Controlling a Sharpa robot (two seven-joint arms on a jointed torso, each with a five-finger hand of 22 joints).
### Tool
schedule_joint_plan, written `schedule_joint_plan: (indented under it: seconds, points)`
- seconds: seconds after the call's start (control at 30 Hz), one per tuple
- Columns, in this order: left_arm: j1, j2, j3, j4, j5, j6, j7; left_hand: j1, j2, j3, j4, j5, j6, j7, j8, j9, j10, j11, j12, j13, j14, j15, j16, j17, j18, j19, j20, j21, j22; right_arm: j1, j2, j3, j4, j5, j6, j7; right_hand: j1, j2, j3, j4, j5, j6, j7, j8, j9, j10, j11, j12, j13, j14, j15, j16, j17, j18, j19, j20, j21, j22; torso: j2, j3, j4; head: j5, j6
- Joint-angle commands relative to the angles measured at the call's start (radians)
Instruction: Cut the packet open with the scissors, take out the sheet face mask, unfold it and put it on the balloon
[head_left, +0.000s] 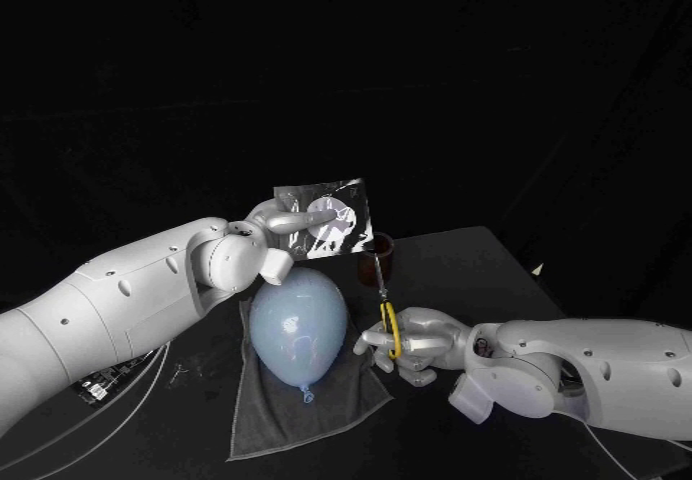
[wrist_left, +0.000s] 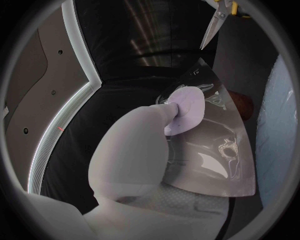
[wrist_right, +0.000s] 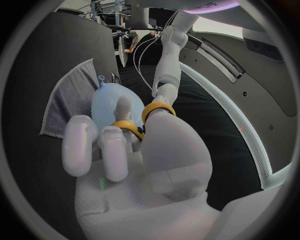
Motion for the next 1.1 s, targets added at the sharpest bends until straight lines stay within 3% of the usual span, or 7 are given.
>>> schedule_joint_plan:
  seconds: [0.03, 0.63, 0.87, 0.93, 1.03, 1.07, 1.1]
  points:
    - [0.000, -0.001, 0.001, 0.002, 0.039, -0.012, 0.003, -0.006, 0.005, 0.007, 0.000, 0.003, 0.008, 0.001, 0.005, 0.002, 0.007, -0.003, -0.006, -0.001, 0.008, -0.001, -0.002, -0.001, 0.007, 0.006, 0.001, 0.003, 0.000, -0.001, -0.003, 0.001, -0.002, 0.080, 0.130, 0.038, 0.021, 0.014, -0.039, -0.008, -0.003, 0.003, 0.007, 0.010, -0.010, 0.270, -0.028, 1.293, 0.273, 0.105, 0.013, 0.015, 0.263, -0.013, 0.005, 0.003, 0.005, 0.149, 0.001, 0.0012, -0.0001, -0.003, 0.000]
    - [-0.004, -0.015, 0.003, 0.040, 0.094, -0.025, -0.016, -0.009, 0.005, 0.010, -0.002, 0.003, 0.008, 0.001, 0.006, 0.002, 0.008, -0.003, -0.006, -0.001, 0.009, -0.001, -0.002, -0.002, 0.007, 0.005, 0.001, 0.002, -0.001, 0.000, 0.006, 0.004, -0.042, 0.049, 0.205, 0.050, 0.074, 0.074, -0.168, -0.060, -0.002, -0.078, 0.015, 0.025, -0.036, 0.270, -0.015, 1.293, 0.273, 0.105, 0.016, 0.015, 0.263, -0.022, 0.024, 0.011, 0.040, 0.173, 0.001, 0.0035, 0.0010, 0.000, -0.008]
    - [-0.004, -0.023, 0.003, 0.054, 0.095, -0.028, -0.027, -0.009, 0.005, 0.010, -0.002, 0.003, 0.008, 0.001, 0.006, 0.002, 0.008, -0.003, -0.006, -0.001, 0.009, -0.001, -0.002, -0.002, 0.007, 0.005, 0.001, 0.002, -0.001, 0.001, 0.021, 0.010, -0.056, 0.019, 0.196, 0.061, 0.077, 0.088, -0.207, -0.083, -0.001, -0.155, 0.019, 0.045, -0.028, 0.270, -0.014, 1.293, 0.273, 0.105, 0.024, 0.015, 0.263, -0.007, -0.013, 0.018, -0.022, 0.147, 0.002, 0.0082, 0.0023, 0.003, -0.006]
    - [-0.004, -0.024, 0.003, 0.056, 0.095, -0.029, -0.028, -0.009, 0.005, 0.010, -0.002, 0.003, 0.008, 0.001, 0.006, 0.002, 0.008, -0.003, -0.006, -0.001, 0.009, -0.001, -0.002, -0.002, 0.007, 0.005, 0.001, 0.002, -0.001, 0.002, 0.022, 0.011, -0.060, 0.011, 0.189, 0.062, 0.076, 0.087, -0.207, -0.090, -0.002, -0.167, 0.017, 0.059, -0.022, 0.270, -0.017, 1.293, 0.273, 0.105, 0.022, 0.015, 0.263, -0.002, -0.027, 0.017, -0.045, 0.137, 0.003, 0.0072, 0.0020, 0.004, -0.007]
    - [-0.004, -0.025, 0.003, 0.057, 0.095, -0.030, -0.029, -0.010, 0.004, 0.012, -0.003, 0.003, 0.008, 0.001, 0.006, 0.002, 0.009, -0.003, -0.006, -0.001, 0.010, -0.001, -0.002, -0.002, 0.007, 0.005, 0.001, 0.002, -0.001, 0.003, 0.025, 0.013, -0.068, -0.001, 0.180, 0.060, 0.068, 0.086, -0.208, -0.103, -0.002, -0.183, 0.013, 0.095, -0.010, 0.231, -0.024, 1.173, 0.228, 0.105, 0.017, 0.015, 0.263, 0.012, -0.064, 0.014, -0.109, 0.108, 0.002, 0.0063, 0.0009, 0.005, -0.007]
    - [-0.004, -0.025, 0.003, 0.056, 0.095, -0.030, -0.029, -0.010, 0.004, 0.012, -0.003, 0.003, 0.008, 0.001, 0.006, 0.003, 0.009, -0.003, -0.006, -0.001, 0.010, -0.001, -0.002, -0.002, 0.007, 0.005, 0.001, 0.002, -0.001, 0.003, 0.027, 0.013, -0.074, -0.007, 0.179, 0.057, 0.065, 0.085, -0.208, -0.111, -0.001, -0.195, 0.011, 0.113, -0.005, 0.156, -0.028, 0.962, 0.144, 0.084, 0.013, -0.008, 0.197, 0.024, -0.097, 0.010, -0.166, 0.082, 0.002, 0.0057, 0.0005, 0.004, -0.007]
    - [-0.004, -0.024, 0.003, 0.055, 0.095, -0.031, -0.029, -0.010, 0.004, 0.012, -0.003, 0.003, 0.008, 0.001, 0.006, 0.003, 0.009, -0.003, -0.006, -0.001, 0.010, -0.001, -0.002, -0.002, 0.007, 0.005, 0.001, 0.002, -0.001, 0.003, 0.028, 0.014, -0.079, -0.011, 0.177, 0.054, 0.064, 0.086, -0.209, -0.115, -0.002, -0.195, 0.009, 0.123, -0.003, 0.151, -0.030, 0.935, 0.129, 0.085, 0.011, -0.007, 0.199, 0.022, -0.092, 0.010, -0.160, 0.085, 0.001, 0.0051, 0.0007, 0.003, -0.007]
